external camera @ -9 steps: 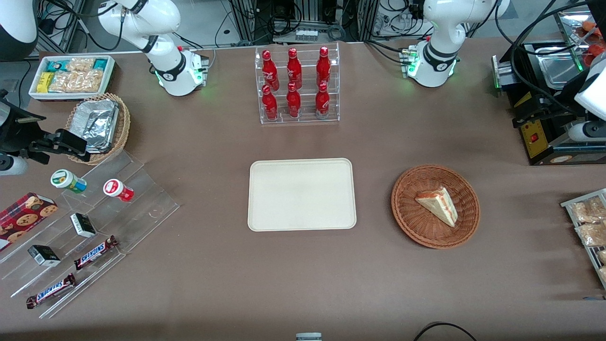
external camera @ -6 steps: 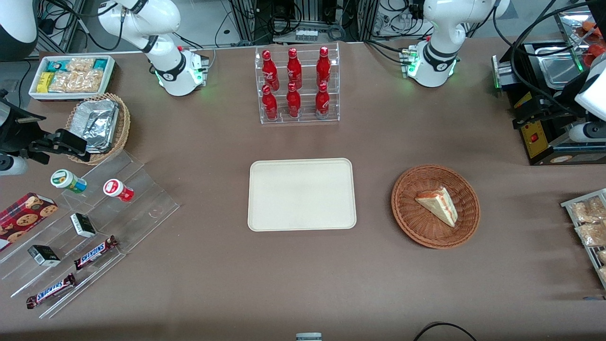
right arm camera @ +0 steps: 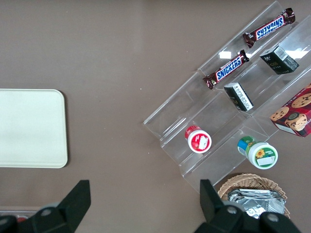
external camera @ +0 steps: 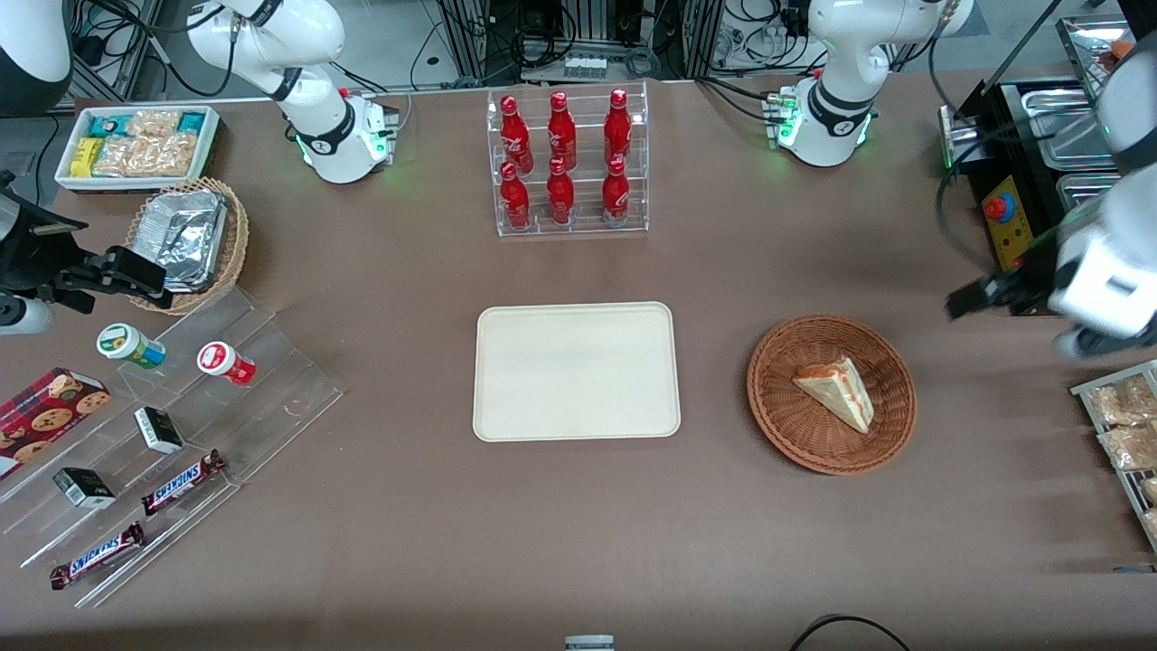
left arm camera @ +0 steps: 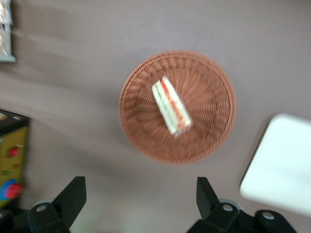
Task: Place sandwich from basket to tray
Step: 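Move the left gripper over the sandwich in the wicker basket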
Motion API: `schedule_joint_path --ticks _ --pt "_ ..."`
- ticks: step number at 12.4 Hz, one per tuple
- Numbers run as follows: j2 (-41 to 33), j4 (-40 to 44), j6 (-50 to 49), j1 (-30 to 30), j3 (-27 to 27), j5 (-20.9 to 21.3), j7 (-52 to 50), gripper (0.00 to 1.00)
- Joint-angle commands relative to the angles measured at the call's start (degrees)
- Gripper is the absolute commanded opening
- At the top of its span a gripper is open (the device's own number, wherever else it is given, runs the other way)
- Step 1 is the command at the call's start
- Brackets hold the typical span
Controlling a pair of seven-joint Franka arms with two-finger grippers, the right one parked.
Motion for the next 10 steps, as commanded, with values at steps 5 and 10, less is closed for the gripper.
schedule_joint_path --ticks 5,10 --pt "6.39 -8.55 18.64 -3.64 -0.06 1.15 -32.09 1.00" --pt "8.24 -17.60 30.86 -5.31 -0.06 4.05 -36.52 1.00"
